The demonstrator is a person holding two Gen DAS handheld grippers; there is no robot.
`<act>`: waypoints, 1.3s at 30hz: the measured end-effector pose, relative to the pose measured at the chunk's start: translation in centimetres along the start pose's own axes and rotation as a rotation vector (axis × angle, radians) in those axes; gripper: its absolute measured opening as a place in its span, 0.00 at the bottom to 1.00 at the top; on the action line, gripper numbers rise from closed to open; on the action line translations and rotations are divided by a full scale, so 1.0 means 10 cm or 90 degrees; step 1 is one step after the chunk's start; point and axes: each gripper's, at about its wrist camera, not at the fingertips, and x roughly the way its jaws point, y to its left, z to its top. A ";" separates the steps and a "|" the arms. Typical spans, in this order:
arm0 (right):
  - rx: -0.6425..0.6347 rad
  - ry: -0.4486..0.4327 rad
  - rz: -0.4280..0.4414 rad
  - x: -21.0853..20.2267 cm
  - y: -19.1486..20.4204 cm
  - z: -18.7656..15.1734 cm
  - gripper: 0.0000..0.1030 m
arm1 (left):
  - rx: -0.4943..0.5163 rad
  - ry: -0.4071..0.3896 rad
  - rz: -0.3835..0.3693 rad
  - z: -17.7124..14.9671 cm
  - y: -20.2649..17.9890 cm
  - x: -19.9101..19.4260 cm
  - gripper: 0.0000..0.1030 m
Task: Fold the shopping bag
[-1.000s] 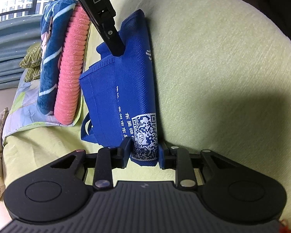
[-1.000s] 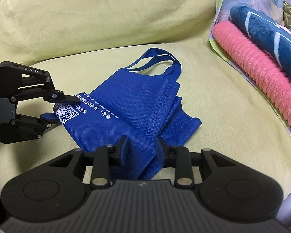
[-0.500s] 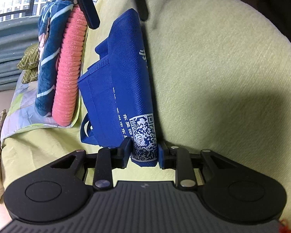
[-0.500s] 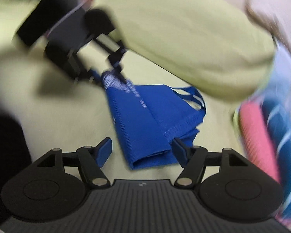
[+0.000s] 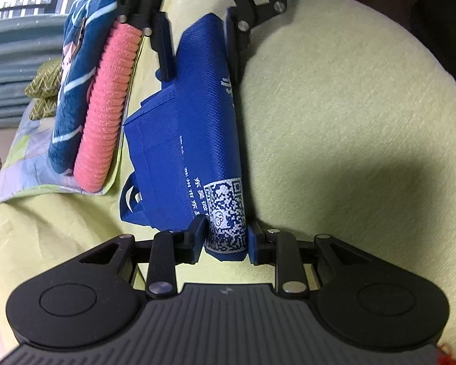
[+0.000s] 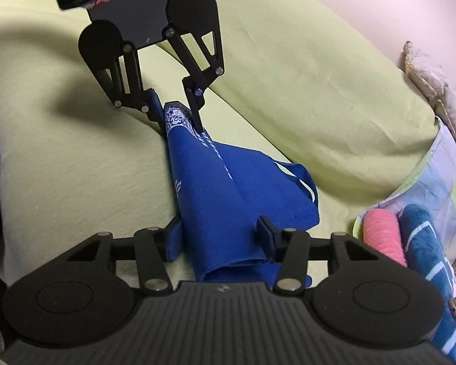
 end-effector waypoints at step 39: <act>0.447 0.100 0.284 -0.35 -0.67 -0.26 0.31 | -0.334 -0.012 -0.177 0.12 0.43 -0.56 0.33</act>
